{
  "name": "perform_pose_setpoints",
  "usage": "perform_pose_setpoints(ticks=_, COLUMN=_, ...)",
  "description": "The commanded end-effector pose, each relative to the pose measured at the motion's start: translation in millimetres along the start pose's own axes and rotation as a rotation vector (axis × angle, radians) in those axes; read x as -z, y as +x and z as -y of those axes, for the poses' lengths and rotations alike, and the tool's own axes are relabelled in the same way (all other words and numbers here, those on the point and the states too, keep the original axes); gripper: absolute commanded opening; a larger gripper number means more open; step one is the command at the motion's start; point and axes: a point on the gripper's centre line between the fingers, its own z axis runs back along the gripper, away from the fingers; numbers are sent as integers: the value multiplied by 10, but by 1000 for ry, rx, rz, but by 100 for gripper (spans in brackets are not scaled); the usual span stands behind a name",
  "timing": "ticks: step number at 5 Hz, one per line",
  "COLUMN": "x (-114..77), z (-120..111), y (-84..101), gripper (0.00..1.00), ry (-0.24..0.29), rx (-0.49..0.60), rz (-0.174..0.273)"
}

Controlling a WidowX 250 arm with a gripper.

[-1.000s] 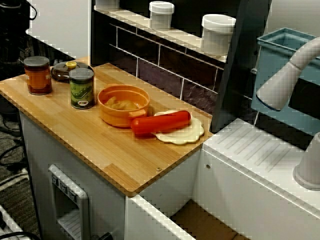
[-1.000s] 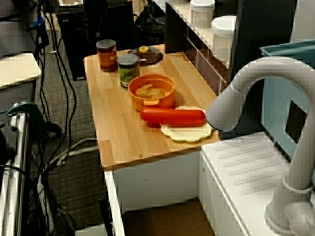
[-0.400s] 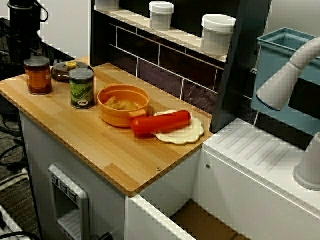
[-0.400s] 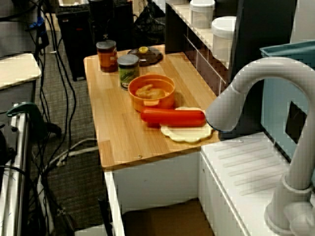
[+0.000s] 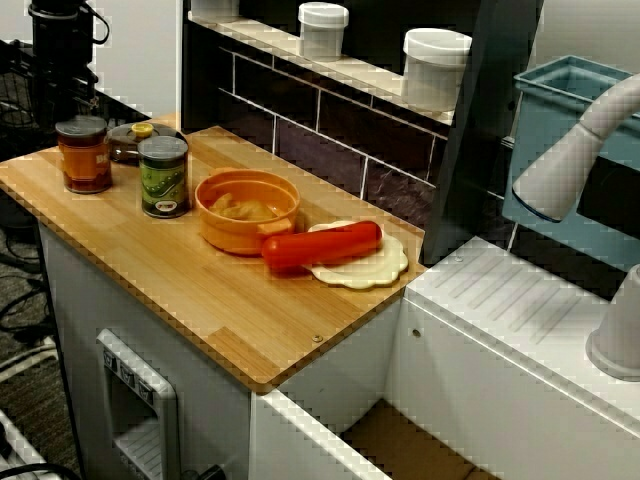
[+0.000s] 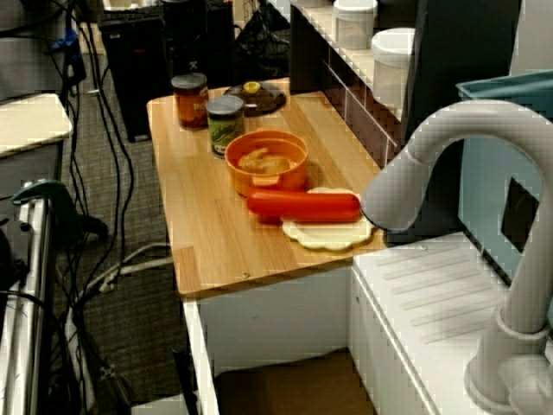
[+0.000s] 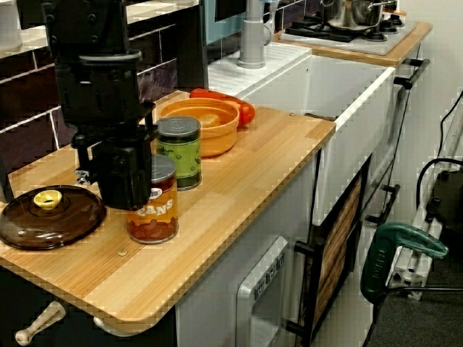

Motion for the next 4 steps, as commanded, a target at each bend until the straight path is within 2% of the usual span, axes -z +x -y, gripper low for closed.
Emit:
perform_pose_setpoints(ticks=1, x=-233, z=28, y=-50, gripper=0, ry=-3, rx=22, rz=38)
perform_pose_setpoints(ticks=4, x=-287, z=173, y=-92, gripper=0, ry=-71, rx=34, rz=15)
